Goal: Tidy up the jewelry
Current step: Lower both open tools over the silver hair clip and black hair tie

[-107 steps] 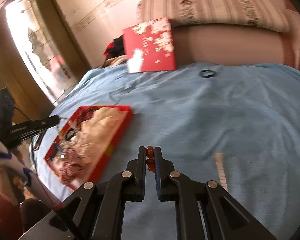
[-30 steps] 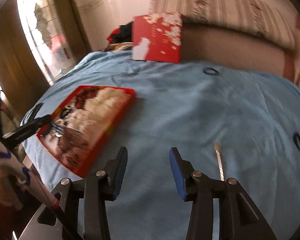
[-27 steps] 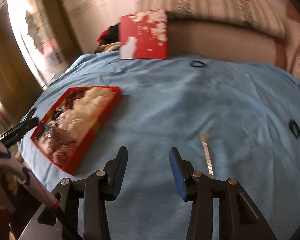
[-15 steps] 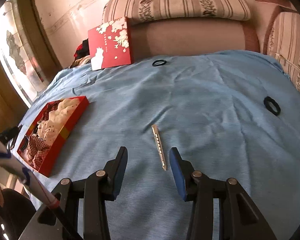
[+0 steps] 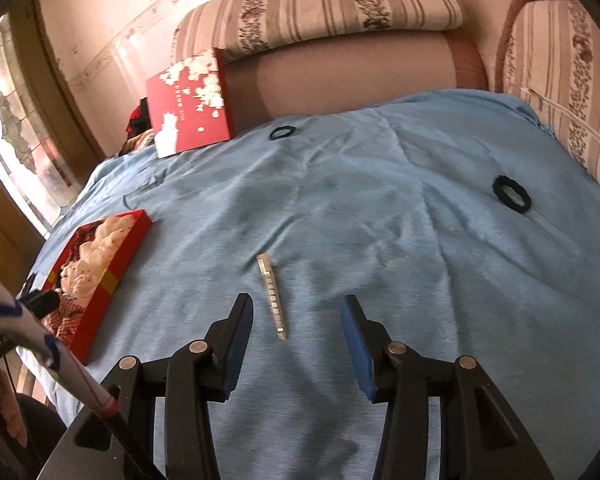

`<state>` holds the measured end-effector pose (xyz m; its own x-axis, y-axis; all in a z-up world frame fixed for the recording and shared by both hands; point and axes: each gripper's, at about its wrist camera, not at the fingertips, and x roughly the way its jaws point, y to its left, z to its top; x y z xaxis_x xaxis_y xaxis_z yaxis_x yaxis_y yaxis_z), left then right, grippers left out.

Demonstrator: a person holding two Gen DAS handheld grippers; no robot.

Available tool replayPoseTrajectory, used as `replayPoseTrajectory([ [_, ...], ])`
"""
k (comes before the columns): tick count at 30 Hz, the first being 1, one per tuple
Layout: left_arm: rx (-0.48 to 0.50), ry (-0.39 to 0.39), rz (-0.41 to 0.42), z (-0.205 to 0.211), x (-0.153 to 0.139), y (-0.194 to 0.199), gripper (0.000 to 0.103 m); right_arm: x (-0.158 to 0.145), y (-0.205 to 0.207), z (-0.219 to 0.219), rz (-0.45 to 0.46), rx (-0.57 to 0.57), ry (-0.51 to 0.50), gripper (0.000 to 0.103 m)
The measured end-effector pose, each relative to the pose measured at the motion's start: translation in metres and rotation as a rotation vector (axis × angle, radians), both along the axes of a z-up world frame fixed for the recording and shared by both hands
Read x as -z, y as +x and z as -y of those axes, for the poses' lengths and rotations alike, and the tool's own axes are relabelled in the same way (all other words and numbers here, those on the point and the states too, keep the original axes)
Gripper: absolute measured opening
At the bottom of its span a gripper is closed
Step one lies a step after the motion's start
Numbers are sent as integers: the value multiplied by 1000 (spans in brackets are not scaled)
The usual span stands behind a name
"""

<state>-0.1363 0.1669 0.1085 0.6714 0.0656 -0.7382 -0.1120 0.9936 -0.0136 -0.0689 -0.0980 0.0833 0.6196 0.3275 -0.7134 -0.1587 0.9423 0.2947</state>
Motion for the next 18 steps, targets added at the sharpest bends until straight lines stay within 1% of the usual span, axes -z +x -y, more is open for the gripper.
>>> replayPoseTrajectory([
  [5,37,-11,-27,12,17,10,65,2,7,18,-16,55,29,49],
  [9,59,-17,-40,22,26,19,65,8,13,25,-35,79,25,50],
  [13,77,-3,-49,32,34,26,65,17,19,19,-65,70,5,50],
  [15,83,15,-52,36,38,27,65,19,21,15,-69,59,-7,50],
  [18,86,19,-60,38,42,27,65,22,24,7,-71,40,-21,50],
])
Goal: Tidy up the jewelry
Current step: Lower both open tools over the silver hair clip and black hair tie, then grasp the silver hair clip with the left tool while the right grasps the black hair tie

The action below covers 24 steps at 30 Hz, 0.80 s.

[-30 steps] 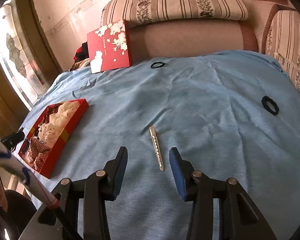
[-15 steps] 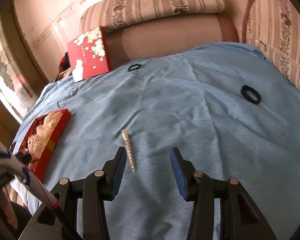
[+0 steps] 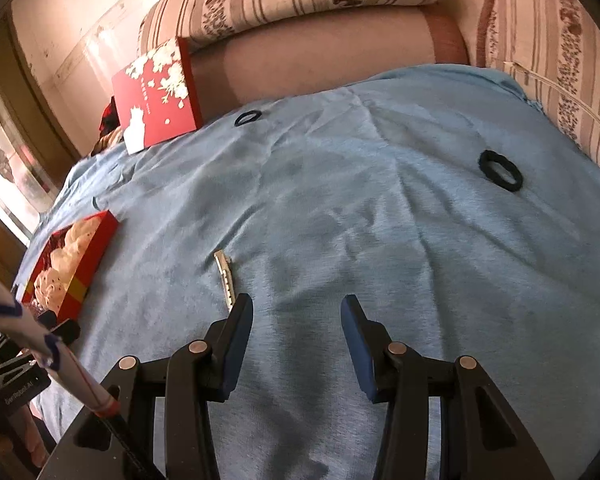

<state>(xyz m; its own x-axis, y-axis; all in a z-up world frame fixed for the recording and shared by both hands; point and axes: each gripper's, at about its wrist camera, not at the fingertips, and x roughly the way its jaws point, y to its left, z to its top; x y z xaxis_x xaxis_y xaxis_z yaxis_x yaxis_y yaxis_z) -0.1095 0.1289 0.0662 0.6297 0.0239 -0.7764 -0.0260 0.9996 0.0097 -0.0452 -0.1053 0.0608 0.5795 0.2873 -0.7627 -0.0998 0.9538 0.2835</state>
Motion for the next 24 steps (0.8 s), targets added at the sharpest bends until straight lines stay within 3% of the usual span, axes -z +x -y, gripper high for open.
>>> replayPoseTrajectory([
  [14,-56,30,-17,-5,5,0,65,2,-2,-11,1,-25,-24,50],
  [24,-34,63,-15,6,-4,-2,65,-1,-7,-2,9,-1,-4,50],
])
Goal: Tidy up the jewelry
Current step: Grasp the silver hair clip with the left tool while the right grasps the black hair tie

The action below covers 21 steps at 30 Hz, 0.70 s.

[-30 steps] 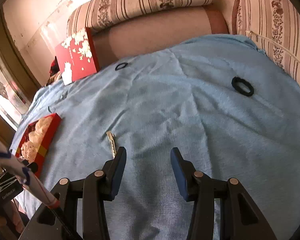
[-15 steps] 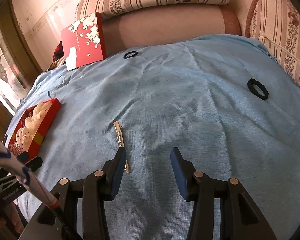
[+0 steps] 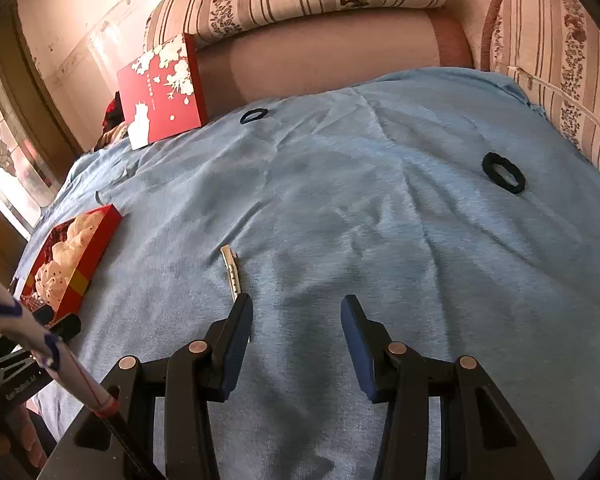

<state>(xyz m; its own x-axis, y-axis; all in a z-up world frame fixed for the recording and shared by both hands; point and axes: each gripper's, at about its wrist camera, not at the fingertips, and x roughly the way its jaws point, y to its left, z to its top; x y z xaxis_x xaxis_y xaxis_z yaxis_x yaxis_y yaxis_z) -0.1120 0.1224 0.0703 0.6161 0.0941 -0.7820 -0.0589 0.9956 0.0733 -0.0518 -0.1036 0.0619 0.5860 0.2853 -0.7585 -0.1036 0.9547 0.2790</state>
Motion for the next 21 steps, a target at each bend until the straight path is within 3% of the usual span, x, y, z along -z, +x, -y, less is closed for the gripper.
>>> replayPoseTrajectory([
  [4,19,-12,-10,9,-3,3,65,-4,-2,10,5,21,16,50],
  [11,89,-140,-68,30,-7,22,65,-20,6,72,25,137,80,52],
  [13,126,-181,-91,42,-4,31,59,-23,14,98,21,185,92,53],
  [15,161,-201,-114,54,-1,38,43,-23,24,121,18,228,99,53],
  [17,204,-222,-143,73,5,48,37,-19,38,146,6,267,119,53],
  [21,258,-214,-176,106,19,66,36,-8,63,182,-15,314,147,53],
])
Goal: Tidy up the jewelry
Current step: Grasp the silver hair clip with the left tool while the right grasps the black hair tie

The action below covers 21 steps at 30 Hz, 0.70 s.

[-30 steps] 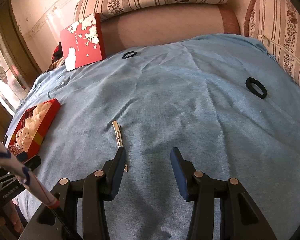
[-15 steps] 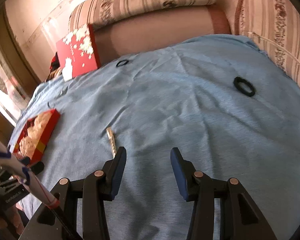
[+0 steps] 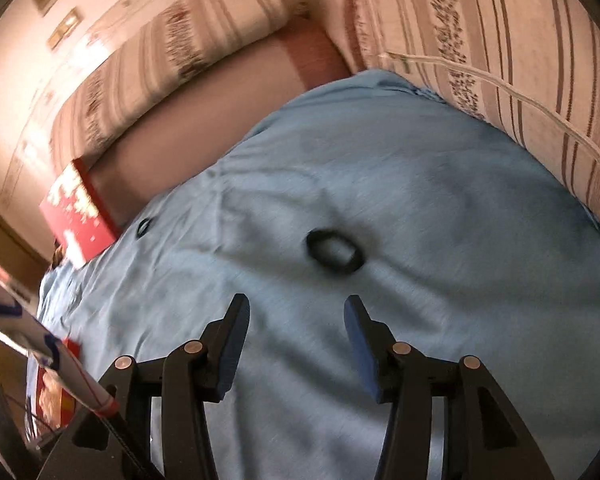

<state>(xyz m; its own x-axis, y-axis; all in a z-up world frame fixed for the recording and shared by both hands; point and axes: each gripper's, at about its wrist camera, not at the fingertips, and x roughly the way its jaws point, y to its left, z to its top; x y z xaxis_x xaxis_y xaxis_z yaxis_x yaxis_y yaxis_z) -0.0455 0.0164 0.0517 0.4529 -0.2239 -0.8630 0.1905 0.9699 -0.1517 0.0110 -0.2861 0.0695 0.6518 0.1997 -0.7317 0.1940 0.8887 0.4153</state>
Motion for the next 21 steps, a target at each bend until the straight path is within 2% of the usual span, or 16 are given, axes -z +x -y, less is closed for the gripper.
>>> replayPoseTrajectory([
  [5,-5,-14,-47,16,19,21,36,13,31,18,-11,0,-15,53],
  [10,-20,-32,-71,18,32,36,36,32,56,14,-46,-21,-27,53],
  [15,-12,-8,-49,27,35,44,36,44,67,-4,-78,-70,-132,53],
  [16,-14,2,-43,28,34,44,36,46,67,-10,-88,-84,-163,47],
  [17,-13,21,-30,31,34,44,27,47,67,-15,-95,-95,-186,31],
  [18,-7,37,-21,34,34,42,9,47,67,-19,-102,-103,-211,25],
  [19,4,27,-28,34,34,42,8,46,66,-23,-103,-110,-230,19],
  [21,5,1,-32,30,30,39,8,42,63,-24,-89,-117,-223,13],
])
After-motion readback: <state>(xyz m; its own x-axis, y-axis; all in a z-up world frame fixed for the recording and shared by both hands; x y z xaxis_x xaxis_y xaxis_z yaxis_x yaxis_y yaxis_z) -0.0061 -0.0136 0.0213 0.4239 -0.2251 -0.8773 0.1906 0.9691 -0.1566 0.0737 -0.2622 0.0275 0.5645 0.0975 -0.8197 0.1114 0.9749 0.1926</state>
